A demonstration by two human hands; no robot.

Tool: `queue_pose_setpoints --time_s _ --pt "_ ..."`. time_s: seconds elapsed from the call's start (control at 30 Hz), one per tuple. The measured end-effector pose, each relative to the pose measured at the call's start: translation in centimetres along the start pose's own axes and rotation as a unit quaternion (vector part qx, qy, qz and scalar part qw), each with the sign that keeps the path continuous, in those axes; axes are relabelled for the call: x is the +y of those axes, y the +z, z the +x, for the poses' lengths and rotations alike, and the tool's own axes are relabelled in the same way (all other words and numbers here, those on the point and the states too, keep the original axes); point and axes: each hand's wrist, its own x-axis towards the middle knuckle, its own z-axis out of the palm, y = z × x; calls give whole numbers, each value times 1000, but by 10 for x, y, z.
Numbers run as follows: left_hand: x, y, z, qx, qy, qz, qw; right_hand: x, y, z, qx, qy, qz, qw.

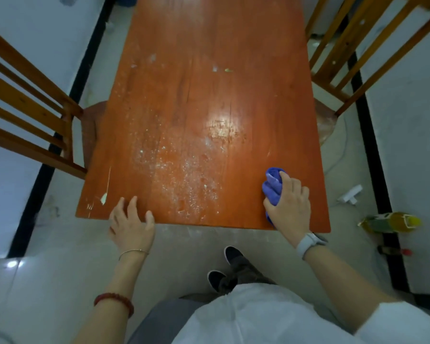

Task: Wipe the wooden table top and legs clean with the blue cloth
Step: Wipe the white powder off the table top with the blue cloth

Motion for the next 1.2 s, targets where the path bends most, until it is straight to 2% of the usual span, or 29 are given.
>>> queue_pose_setpoints --time_s 0.13,0.33,0.4,0.47,0.53,0.6,0.63,0.7,0.77,0.83,0.87,0.93,1.0,1.07,1.1,1.13,1.2 --pt "-4 -7 14 -6 1 12 1000 -12 7 2 17 -4 -11 1000" --pt "-27 -21 53 -22 26 49 998 -27 15 0 37 90 -9 995" --pt "-37 -26 70 -34 44 48 997 -29 14 0 70 140 24 987" --pt "-49 -31 83 -53 70 60 994 -30 13 -7 108 231 43 966" --pt "-62 -37 94 -66 108 64 990 -46 19 -23 142 298 18 944" --pt "-77 -46 106 -71 156 35 985 -92 42 -45 151 279 -16 948" --pt "-86 -50 114 -70 188 13 980 -124 59 -57 137 238 -19 961" --pt "-103 -61 133 -76 236 -20 969 -197 94 -85 100 100 16 990" --pt "-114 -73 156 -125 233 -55 963 -263 115 -112 -8 -61 115 991" --pt "-116 -83 174 -172 241 -85 951 -293 117 -123 -123 -119 215 962" --pt "-116 -87 180 -187 251 -79 946 -294 111 -121 -112 -103 243 958" --pt "-112 -90 187 -223 285 -49 931 -274 97 -109 -18 -15 253 967" --pt "-110 -88 190 -242 314 -24 918 -239 86 -89 75 101 203 971" --pt "-113 -84 191 -237 319 -28 917 -216 80 -70 122 240 139 953" --pt "-116 -83 193 -234 317 -35 919 -220 83 -64 131 274 104 947" --pt "-118 -83 194 -231 314 -47 920 -233 92 -63 128 251 65 957" --pt "-120 -85 200 -252 288 -98 919 -279 121 -76 102 93 41 990"
